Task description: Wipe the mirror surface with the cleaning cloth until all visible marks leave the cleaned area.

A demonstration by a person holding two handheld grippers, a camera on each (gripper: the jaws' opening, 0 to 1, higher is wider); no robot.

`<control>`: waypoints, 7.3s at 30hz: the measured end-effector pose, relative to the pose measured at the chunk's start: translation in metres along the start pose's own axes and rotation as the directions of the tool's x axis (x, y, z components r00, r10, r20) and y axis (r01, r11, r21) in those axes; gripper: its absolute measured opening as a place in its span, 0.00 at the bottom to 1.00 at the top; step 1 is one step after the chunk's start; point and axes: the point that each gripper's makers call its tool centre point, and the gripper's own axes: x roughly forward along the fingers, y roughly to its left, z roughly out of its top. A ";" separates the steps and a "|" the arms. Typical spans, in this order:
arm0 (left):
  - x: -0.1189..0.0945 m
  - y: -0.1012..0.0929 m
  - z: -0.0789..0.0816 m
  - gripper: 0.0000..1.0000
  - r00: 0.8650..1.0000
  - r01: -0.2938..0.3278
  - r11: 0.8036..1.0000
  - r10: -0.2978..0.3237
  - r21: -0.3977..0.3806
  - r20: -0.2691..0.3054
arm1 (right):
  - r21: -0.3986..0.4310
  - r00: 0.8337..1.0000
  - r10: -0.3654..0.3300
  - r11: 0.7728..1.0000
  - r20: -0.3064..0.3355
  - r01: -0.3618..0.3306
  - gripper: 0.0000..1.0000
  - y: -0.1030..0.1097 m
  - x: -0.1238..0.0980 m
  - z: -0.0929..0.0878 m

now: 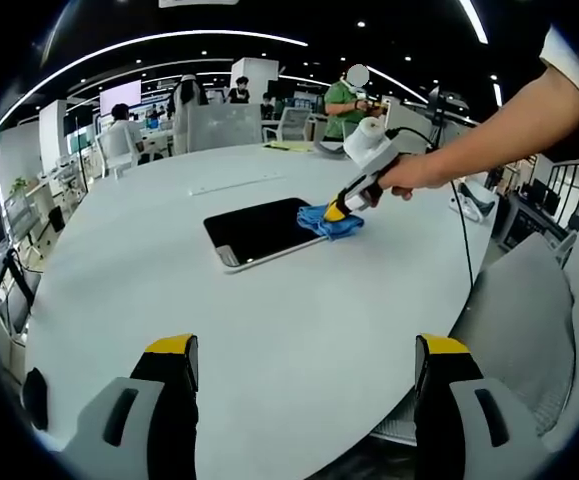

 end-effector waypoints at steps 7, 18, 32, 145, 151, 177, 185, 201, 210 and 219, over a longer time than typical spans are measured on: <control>0.000 0.001 0.000 0.90 1.000 -0.003 1.000 0.003 -0.001 0.000 | 0.006 1.000 -0.002 1.000 0.002 0.002 0.04 -0.007 0.005 0.002; 0.001 0.001 -0.001 0.90 1.000 -0.001 1.000 0.001 -0.003 -0.004 | 0.007 1.000 -0.004 1.000 -0.001 0.004 0.04 -0.016 0.014 0.008; 0.001 0.002 -0.004 0.90 1.000 -0.004 1.000 0.004 -0.010 -0.006 | 0.013 1.000 -0.009 1.000 -0.011 0.009 0.04 -0.026 0.023 0.013; -0.007 0.018 -0.012 0.90 0.998 -0.047 0.999 0.046 -0.025 -0.030 | -0.009 0.999 -0.044 0.999 -0.015 0.044 0.03 -0.078 0.073 0.059; -0.007 0.017 -0.013 0.90 0.998 -0.047 0.999 0.047 -0.021 -0.034 | -0.011 0.999 -0.037 0.999 -0.012 0.037 0.03 -0.079 0.074 0.060; -0.006 0.018 -0.015 0.90 0.998 -0.049 0.998 0.048 -0.027 -0.032 | -0.010 1.000 -0.008 1.000 -0.021 0.008 0.03 -0.059 0.080 0.074; -0.005 0.018 -0.012 0.90 0.999 -0.046 0.999 0.045 -0.025 -0.029 | -0.012 1.000 -0.005 1.000 -0.017 0.004 0.03 -0.058 0.083 0.078; -0.003 0.020 -0.008 0.89 0.999 -0.044 0.999 0.044 -0.020 -0.022 | -0.010 1.000 -0.005 1.000 -0.018 0.005 0.03 -0.050 0.082 0.077; -0.005 0.020 -0.009 0.89 0.999 -0.046 0.999 0.046 -0.019 -0.020 | -0.014 1.000 0.007 1.000 -0.023 -0.007 0.03 -0.043 0.080 0.075; -0.007 0.022 -0.006 0.89 0.999 -0.051 0.999 0.051 -0.016 -0.014 | -0.024 1.000 0.012 1.000 -0.025 -0.012 0.03 -0.036 0.076 0.071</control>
